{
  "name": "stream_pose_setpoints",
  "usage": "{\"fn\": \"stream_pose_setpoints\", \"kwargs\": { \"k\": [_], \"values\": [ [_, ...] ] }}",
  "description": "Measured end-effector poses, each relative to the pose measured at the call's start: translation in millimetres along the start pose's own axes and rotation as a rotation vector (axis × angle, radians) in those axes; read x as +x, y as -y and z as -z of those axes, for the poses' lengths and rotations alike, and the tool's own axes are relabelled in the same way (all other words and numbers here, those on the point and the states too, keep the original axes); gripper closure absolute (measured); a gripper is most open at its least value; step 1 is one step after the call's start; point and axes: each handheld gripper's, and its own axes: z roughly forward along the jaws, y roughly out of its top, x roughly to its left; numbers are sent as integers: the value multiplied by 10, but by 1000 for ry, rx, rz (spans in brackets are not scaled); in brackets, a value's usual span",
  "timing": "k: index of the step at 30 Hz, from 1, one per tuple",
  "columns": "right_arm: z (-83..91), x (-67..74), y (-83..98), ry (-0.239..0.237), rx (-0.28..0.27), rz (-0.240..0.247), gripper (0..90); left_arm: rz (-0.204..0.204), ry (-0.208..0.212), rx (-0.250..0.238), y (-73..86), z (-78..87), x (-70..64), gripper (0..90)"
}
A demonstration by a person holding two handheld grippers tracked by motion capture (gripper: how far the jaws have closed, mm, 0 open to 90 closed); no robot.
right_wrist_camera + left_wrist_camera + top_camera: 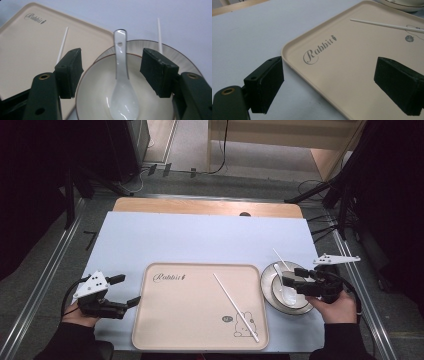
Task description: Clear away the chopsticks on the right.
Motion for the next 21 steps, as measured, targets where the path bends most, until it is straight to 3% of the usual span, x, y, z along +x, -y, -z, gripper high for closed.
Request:
{"fn": "stream_pose_setpoints", "kwargs": {
  "k": [13,21],
  "values": [
    [208,-357,158,53,-36,-47,315,-3,0,1,-3,1,-5,93],
    [295,-506,328,86,-44,-89,319,-7,1,1,-7,7,-8,93]
  ]
}}
